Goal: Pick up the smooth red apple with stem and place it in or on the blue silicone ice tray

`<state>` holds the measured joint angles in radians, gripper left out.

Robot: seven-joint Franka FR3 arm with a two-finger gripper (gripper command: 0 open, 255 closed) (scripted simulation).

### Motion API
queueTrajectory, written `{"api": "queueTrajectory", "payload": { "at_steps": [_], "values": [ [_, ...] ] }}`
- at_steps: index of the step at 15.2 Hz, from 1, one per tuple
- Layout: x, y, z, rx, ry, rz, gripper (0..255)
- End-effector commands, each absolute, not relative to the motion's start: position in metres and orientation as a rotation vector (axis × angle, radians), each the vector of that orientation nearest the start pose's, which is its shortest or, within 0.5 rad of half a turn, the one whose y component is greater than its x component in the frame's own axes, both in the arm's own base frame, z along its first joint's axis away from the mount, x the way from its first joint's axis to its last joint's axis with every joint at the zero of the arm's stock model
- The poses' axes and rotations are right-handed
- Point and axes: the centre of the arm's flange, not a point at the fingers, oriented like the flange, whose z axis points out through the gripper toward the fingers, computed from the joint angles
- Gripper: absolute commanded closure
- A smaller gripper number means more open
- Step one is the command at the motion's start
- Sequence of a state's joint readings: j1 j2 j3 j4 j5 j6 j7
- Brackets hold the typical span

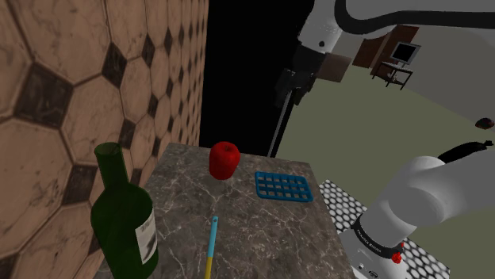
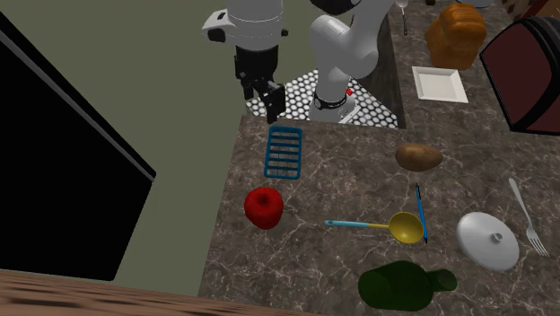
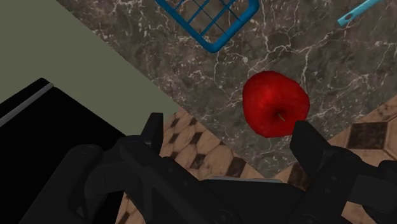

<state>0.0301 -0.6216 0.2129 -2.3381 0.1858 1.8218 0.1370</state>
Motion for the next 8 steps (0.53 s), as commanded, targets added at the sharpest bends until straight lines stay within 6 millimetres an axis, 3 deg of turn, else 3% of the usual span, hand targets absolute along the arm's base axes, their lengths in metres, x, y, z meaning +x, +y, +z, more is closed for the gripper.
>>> {"api": "queueTrajectory", "payload": {
  "at_steps": [1, 8],
  "values": [
    [0.374, 0.137, 0.547, -3.068, -0.012, -0.104, 0],
    [0.422, 0.202, 0.492, -3.078, 0.124, -0.011, 0]
  ]
}}
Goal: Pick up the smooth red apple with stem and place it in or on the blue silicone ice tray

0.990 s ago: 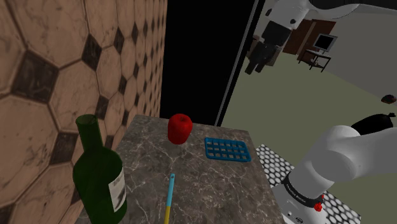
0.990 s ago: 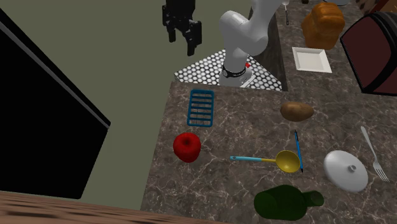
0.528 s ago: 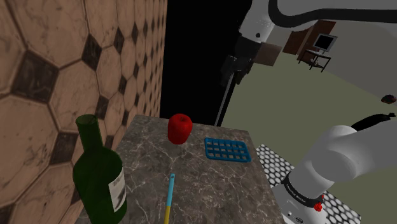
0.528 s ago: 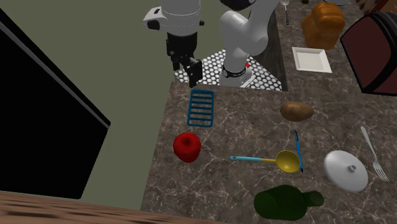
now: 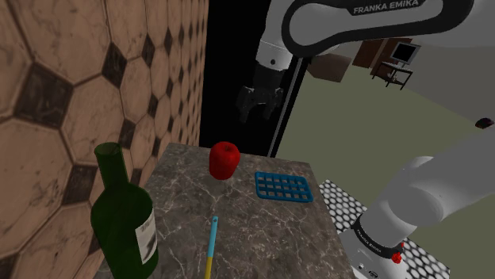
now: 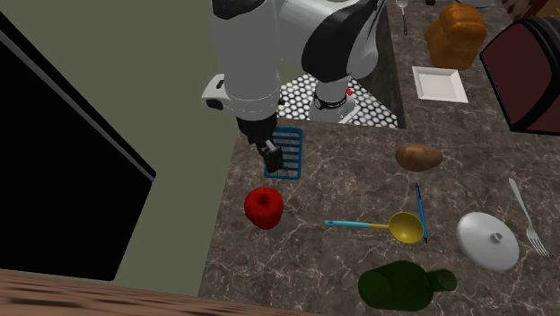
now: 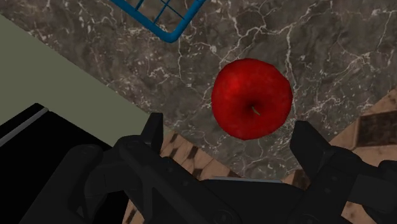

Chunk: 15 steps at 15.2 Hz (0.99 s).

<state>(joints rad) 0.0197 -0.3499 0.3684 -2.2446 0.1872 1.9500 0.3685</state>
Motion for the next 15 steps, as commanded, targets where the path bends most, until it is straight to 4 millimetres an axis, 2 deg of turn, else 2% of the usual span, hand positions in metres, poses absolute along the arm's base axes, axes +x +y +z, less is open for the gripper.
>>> {"api": "queueTrajectory", "payload": {
  "at_steps": [1, 6, 13, 15],
  "values": [
    [0.429, 0.211, 0.484, -3.079, 0.144, 0.003, 0],
    [0.462, 0.250, 0.446, -3.080, 0.233, 0.064, 0],
    [0.460, 0.252, 0.409, -3.080, 0.233, 0.064, 0],
    [0.460, 0.252, 0.406, -3.080, 0.233, 0.064, 0]
  ]
}}
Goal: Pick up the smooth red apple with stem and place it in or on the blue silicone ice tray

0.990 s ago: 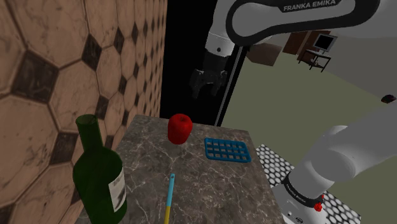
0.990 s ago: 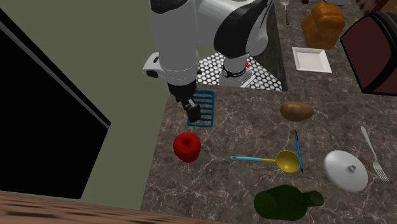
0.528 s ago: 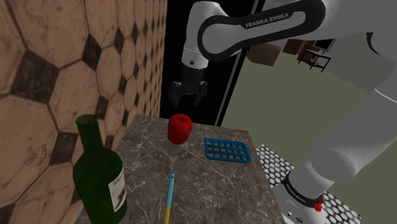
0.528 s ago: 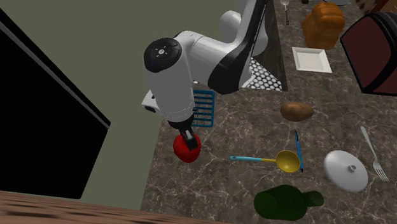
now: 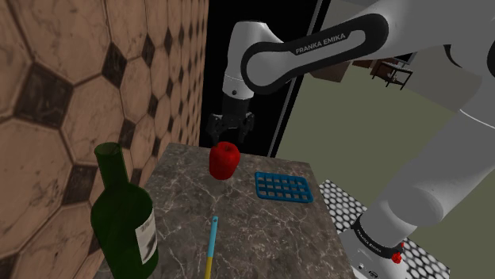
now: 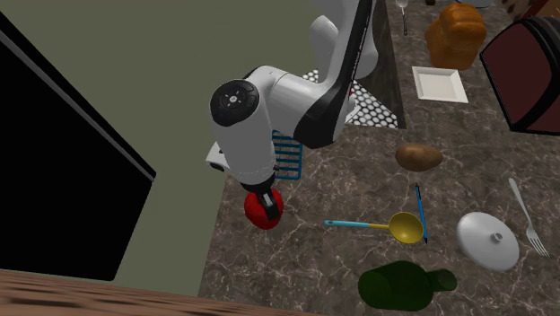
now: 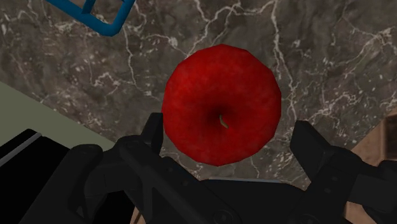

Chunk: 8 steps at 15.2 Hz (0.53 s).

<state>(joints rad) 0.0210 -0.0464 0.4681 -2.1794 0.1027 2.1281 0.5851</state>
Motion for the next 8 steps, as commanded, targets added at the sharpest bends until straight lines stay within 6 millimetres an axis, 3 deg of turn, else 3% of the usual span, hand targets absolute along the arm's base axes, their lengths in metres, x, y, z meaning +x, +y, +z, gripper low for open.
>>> {"api": "queueTrajectory", "payload": {
  "at_steps": [1, 6, 7, 8],
  "values": [
    [0.4602, 0.2519, 0.4058, -3.080, 0.233, 0.064, 0],
    [0.4602, 0.2518, 0.4058, -3.080, 0.233, 0.064, 0],
    [0.4602, 0.2518, 0.4058, -3.080, 0.233, 0.064, 255],
    [0.4602, 0.2518, 0.4058, -3.080, 0.233, 0.064, 255]
  ]
}}
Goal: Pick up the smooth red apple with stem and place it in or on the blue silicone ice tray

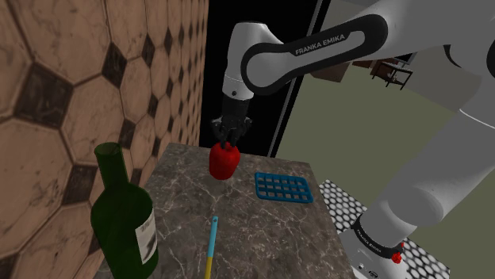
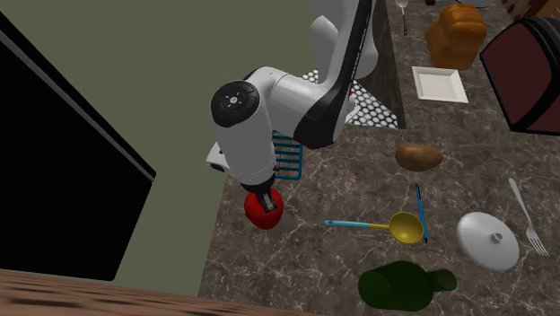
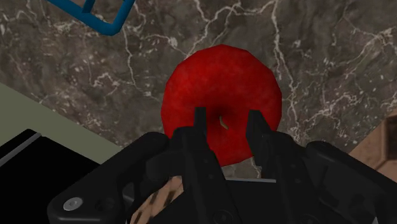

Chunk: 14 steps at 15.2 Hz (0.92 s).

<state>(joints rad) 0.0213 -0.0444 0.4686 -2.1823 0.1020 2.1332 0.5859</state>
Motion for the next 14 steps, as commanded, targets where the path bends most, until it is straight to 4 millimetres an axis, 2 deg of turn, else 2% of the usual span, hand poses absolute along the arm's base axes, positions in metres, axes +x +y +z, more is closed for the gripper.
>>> {"api": "queueTrajectory", "payload": {
  "at_steps": [1, 8, 14],
  "values": [
    [0.460, 0.252, 0.406, -3.080, 0.233, 0.064, 255],
    [0.460, 0.252, 0.406, -3.080, 0.233, 0.064, 255],
    [0.460, 0.252, 0.437, -3.080, 0.233, 0.064, 255]
  ]
}}
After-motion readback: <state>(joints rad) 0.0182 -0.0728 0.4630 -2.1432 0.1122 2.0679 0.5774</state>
